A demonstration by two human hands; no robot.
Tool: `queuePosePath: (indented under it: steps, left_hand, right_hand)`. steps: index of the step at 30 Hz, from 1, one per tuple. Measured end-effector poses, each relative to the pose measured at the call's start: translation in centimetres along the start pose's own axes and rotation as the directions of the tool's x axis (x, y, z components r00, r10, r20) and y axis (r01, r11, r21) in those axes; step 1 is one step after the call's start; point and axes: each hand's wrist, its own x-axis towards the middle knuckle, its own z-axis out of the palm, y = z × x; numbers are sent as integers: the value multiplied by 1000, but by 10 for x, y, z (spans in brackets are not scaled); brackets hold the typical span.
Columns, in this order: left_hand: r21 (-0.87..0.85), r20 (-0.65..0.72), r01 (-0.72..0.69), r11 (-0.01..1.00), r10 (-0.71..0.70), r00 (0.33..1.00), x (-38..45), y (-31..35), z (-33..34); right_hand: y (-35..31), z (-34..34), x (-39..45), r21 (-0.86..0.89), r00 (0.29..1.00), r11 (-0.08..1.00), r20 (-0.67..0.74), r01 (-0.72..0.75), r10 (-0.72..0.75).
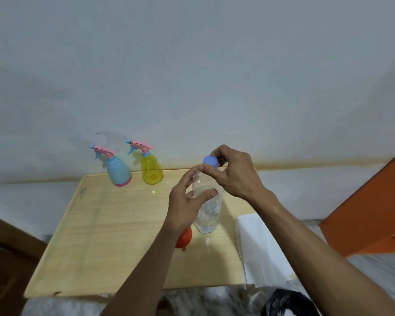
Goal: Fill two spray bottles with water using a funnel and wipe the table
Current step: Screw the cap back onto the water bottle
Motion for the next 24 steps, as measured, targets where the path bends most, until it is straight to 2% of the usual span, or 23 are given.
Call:
queuePosePath:
  steps: [5, 10, 16, 19, 22, 24]
  left_hand:
    - [-32, -4, 21, 999, -21, 1000, 0, -3, -5]
    - [-41, 11, 1, 999, 0, 1000, 0, -1, -2]
    - [-68, 59, 17, 998, -13, 998, 0, -1, -3]
    - [-50, 112, 29, 998, -24, 993, 0, -6, -14]
    - [8, 10, 70, 998, -70, 998, -5, -23, -32]
    - [123, -118, 154, 980, -139, 983, -12, -41, -41]
  right_hand:
    - [2, -5, -4, 94, 994, 995, 106, -34, 24]
    - [-2, 9, -9, 137, 995, 988, -71, -67, 77]
    - [-1, 21, -18, 214, 979, 973, -163, -88, 124]
    - [5, 31, -27, 215, 974, 976, -215, -29, 76]
    - [15, 41, -39, 140, 979, 986, -196, 90, -61]
    - [21, 43, -45, 147, 993, 987, -109, 65, -49]
